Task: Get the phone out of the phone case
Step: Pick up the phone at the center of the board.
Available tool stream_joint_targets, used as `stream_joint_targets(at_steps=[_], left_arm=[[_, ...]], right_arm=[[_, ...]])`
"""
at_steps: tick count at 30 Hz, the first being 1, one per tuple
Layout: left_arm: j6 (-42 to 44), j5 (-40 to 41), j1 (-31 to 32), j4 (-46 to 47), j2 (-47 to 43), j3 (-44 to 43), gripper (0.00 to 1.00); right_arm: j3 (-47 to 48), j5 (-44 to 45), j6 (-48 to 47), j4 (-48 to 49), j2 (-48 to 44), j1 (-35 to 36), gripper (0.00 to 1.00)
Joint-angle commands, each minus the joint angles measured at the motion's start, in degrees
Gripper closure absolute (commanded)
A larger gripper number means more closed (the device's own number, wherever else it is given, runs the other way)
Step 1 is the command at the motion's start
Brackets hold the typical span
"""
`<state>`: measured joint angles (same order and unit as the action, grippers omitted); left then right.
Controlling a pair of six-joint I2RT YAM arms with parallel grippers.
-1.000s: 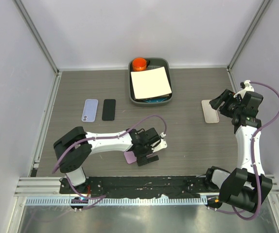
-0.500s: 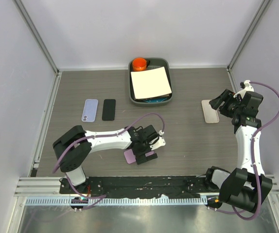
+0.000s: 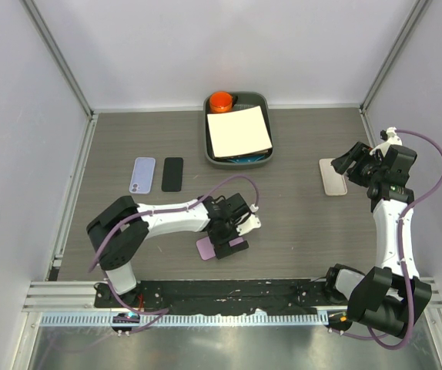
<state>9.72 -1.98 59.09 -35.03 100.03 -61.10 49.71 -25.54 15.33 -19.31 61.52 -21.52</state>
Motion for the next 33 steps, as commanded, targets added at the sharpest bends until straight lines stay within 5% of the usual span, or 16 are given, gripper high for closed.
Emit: stream_joint_targets(at_steps=[1, 5, 19, 24, 31, 33], left_arm=[[2.77, 3.03, -0.56, -5.31, 3.42, 0.72, 0.01], [2.68, 2.33, -0.56, -6.19, 4.56, 0.19, 0.10], [2.59, -3.29, -0.73, -8.13, 4.30, -1.83, 0.74], [2.24, -9.70, -2.83, -9.18, 2.19, -3.67, 0.89], [1.45, -21.73, -5.30, -10.94, 0.61, -5.87, 0.94], [1.01, -23.94, -6.18, -11.47, 0.69, -6.75, 0.95]], right_arm=[[2.14, -0.39, -0.13, 1.56, -0.34, -0.28, 0.33], [2.05, -0.30, -0.13, 1.56, -0.61, -0.28, 0.33], [2.32, -2.40, -1.27, 2.00, -2.19, -0.28, 0.33], [3.28, -8.20, -2.94, 2.87, -2.80, -0.28, 0.32], [5.13, -35.59, -11.88, 0.43, -1.40, -0.10, 0.33], [8.01, -45.19, -27.66, -11.66, -0.52, 0.07, 0.34]])
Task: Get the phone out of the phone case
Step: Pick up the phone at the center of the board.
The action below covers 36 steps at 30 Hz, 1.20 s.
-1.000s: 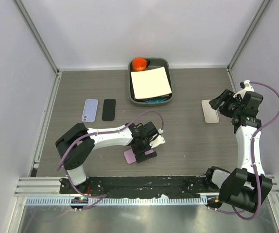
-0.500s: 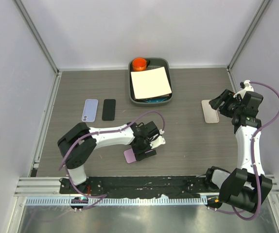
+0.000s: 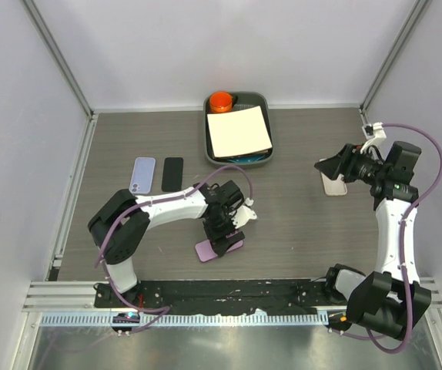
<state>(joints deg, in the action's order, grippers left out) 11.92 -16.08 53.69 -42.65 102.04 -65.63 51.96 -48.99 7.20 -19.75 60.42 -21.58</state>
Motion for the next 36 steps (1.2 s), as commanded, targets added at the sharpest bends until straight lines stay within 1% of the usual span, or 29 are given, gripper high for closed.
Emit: stream_joint_targets(at_steps=[1, 2, 3, 4, 5, 7, 8, 9, 11, 12, 16, 19, 24, 25, 26, 31, 32, 33, 34, 35, 36], left_arm=[[-1.29, -12.20, -1.04, -4.36, -1.14, -2.49, 0.95], [-1.46, -13.18, -1.57, -4.54, -0.79, -3.01, 0.95], [-1.64, -14.15, -1.83, -4.80, -0.53, -3.37, 0.95], [-1.73, -15.29, -2.10, -5.24, -0.35, -3.72, 0.95], [-1.81, -17.13, -2.71, -5.51, 0.00, -4.33, 0.95], [-1.99, -19.33, -3.24, -6.03, 0.70, -4.86, 0.95], [-2.17, -21.78, -3.94, -6.30, 0.88, -5.56, 0.96], [-2.60, -22.94, -4.38, -6.39, 1.32, -5.74, 0.96], [-3.05, -24.70, -5.17, -6.83, 1.50, -6.70, 0.96], [-3.13, -25.92, -5.35, -6.92, 1.76, -7.06, 0.97], [-3.66, -30.06, -6.14, -8.05, 2.29, -8.37, 0.98], [-3.66, -33.13, -6.49, -9.11, 2.29, -9.43, 0.98], [-3.92, -34.20, -6.49, -9.82, 1.76, -10.75, 1.00], [-4.01, -34.37, -6.41, -10.08, 1.67, -10.84, 1.00], [-3.93, -34.55, -6.41, -10.17, 1.76, -11.01, 1.00], [-3.57, -36.22, -6.41, -11.57, 2.20, -12.15, 1.00], [-3.31, -36.74, -6.49, -11.75, 2.11, -12.59, 1.00], [-3.22, -37.27, -6.41, -11.92, 2.11, -12.86, 1.00], [-3.05, -37.62, -6.41, -12.36, 1.94, -13.12, 1.00], [-3.05, -37.80, -6.41, -12.54, 1.85, -13.39, 1.00], [-2.96, -38.15, -6.49, -12.72, 1.76, -13.48, 1.00]], right_arm=[[7.17, -22.80, -28.73, -17.54, 0.92, 0.40, 0.35], [8.49, -23.16, -46.31, -31.35, 1.36, 1.36, 0.35], [10.51, -22.64, -57.54, -38.19, 1.54, 2.15, 0.35], [11.13, -21.94, -66.53, -44.52, 1.63, 3.03, 0.34], [11.23, -21.07, -79.75, -52.94, 1.71, 4.69, 0.34], [10.27, -19.22, -86.89, -57.40, 1.63, 5.93, 0.34], [9.83, -18.86, -90.40, -60.47, 1.63, 6.81, 0.34], [8.60, -18.16, -96.09, -61.89, 1.54, 8.21, 0.34], [7.02, -17.72, -101.22, -64.00, 1.28, 9.71, 0.34], [5.27, -17.54, -105.60, -64.36, 1.01, 11.02, 0.35], [0.95, -17.19, -113.43, -64.37, -0.21, 14.55, 0.37], [-1.86, -17.54, -117.06, -63.49, -1.53, 17.61, 0.40], [-4.85, -17.63, -114.79, -56.47, -3.64, 21.58, 0.45], [-4.94, -17.54, -113.13, -54.97, -3.99, 23.67, 0.47], [-5.20, -17.28, -108.93, -51.57, -4.78, 26.04, 0.47], [-4.68, -15.88, -100.21, -44.07, -3.21, 32.82, 0.49], [-5.03, -15.26, -97.75, -39.45, -3.03, 34.14, 0.49], [-5.38, -13.43, -91.81, -36.62, -2.77, 37.37, 0.49], [-5.82, -12.28, -89.40, -33.89, -2.77, 39.14, 0.49], [-6.69, -10.79, -86.94, -28.47, -2.77, 40.81, 0.49], [-7.22, -9.64, -83.61, -25.46, -2.33, 44.31, 0.48]])
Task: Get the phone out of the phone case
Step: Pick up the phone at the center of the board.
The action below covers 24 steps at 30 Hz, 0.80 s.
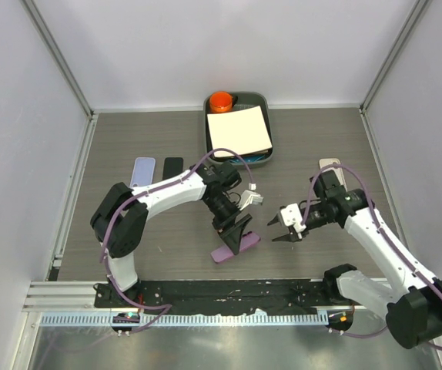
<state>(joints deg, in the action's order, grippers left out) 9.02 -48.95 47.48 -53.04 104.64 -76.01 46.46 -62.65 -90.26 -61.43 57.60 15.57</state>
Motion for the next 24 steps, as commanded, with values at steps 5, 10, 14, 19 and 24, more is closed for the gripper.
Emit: stream_joint_targets(at_steps=[5, 10, 14, 19, 24], left_arm=[[0.12, -5.89, -0.37, -2.60, -1.02, -3.18, 1.00], [0.21, -7.03, -0.46, -2.77, -1.10, -3.62, 1.00], [0.21, -7.48, -0.90, -2.86, -1.10, -3.71, 1.00], [0.04, -8.09, -1.34, -2.86, -1.19, -3.80, 1.00], [-0.23, -8.88, -1.96, -2.69, -1.54, -3.71, 1.00]], right_arm=[[-2.69, 9.21, 23.55, 26.97, 2.33, 12.37, 0.40], [-2.33, 11.14, 25.13, 28.12, 3.74, 15.97, 0.39], [-3.30, 12.37, 25.66, 28.38, 4.10, 18.44, 0.39], [-4.79, 12.73, 26.71, 30.14, 4.09, 19.67, 0.40], [-6.29, 13.78, 27.94, 31.63, 3.92, 21.34, 0.52]])
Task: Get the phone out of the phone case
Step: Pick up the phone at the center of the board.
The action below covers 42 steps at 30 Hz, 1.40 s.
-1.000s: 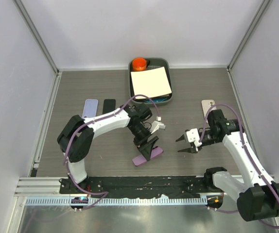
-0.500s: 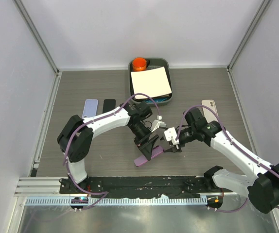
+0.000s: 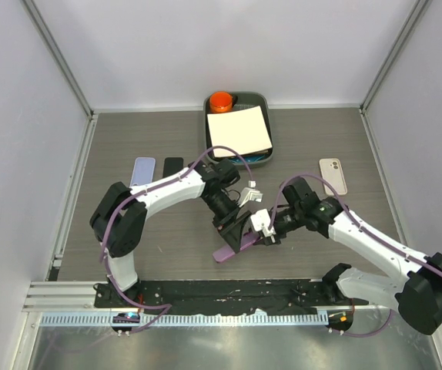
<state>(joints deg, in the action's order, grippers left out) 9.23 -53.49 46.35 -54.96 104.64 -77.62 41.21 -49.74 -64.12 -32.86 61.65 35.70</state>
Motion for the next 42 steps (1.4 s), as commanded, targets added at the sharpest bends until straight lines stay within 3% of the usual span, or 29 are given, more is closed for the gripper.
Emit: stream_joint_targets(at_steps=[1, 2, 5, 9, 12, 13, 16, 19, 26, 33, 38, 42], left_arm=[[-0.36, -4.25, -0.99, -0.94, -1.63, -2.09, 1.00], [-0.36, -4.60, -1.08, -0.85, -1.63, -2.09, 1.00], [-0.45, -4.95, -1.26, -0.76, -1.81, -2.00, 1.00], [-0.62, -3.82, -1.70, -0.41, -2.07, -1.92, 0.88], [-0.80, -1.63, -2.31, 0.38, -2.69, -1.65, 0.72], [-0.88, -0.22, -2.58, 0.73, -3.03, -1.65, 0.61], [-0.62, 5.48, -3.72, 2.05, -4.35, -1.48, 0.46], [0.87, 9.45, -3.81, 2.75, -6.20, -1.30, 0.40], [4.56, 16.21, -1.18, 6.96, -10.51, -0.52, 0.39], [5.00, 16.41, 0.23, 10.66, -11.21, 2.39, 0.39], [4.04, 13.42, 0.67, 11.72, -10.25, 1.95, 0.39], [2.11, 13.59, 0.59, 12.59, -10.42, 1.42, 0.39]], right_arm=[[-1.39, 1.04, 2.15, 3.94, -0.12, 1.30, 0.55], [-1.57, 1.13, 2.50, 4.47, -0.30, 1.56, 0.60], [-2.01, 1.83, 6.45, 8.60, -0.74, 1.83, 0.99], [-0.26, 2.19, 8.92, 8.26, -0.74, 1.91, 0.99], [1.32, 2.62, 8.92, 5.63, -0.74, 1.83, 0.99], [2.20, 2.97, 9.18, 4.83, -0.65, 1.83, 0.99], [3.78, 4.12, 10.50, 2.11, -0.48, 1.74, 0.99], [4.84, 3.60, 11.73, -0.09, 0.14, 0.95, 0.99], [10.20, -8.60, 11.13, -10.10, 8.65, -5.46, 0.99], [18.81, -21.01, -4.76, -34.14, 18.67, -14.34, 0.99], [24.26, -25.22, -25.04, -53.67, 27.53, -16.72, 0.99], [23.57, -24.36, -27.02, -53.53, 28.44, -17.33, 0.99]])
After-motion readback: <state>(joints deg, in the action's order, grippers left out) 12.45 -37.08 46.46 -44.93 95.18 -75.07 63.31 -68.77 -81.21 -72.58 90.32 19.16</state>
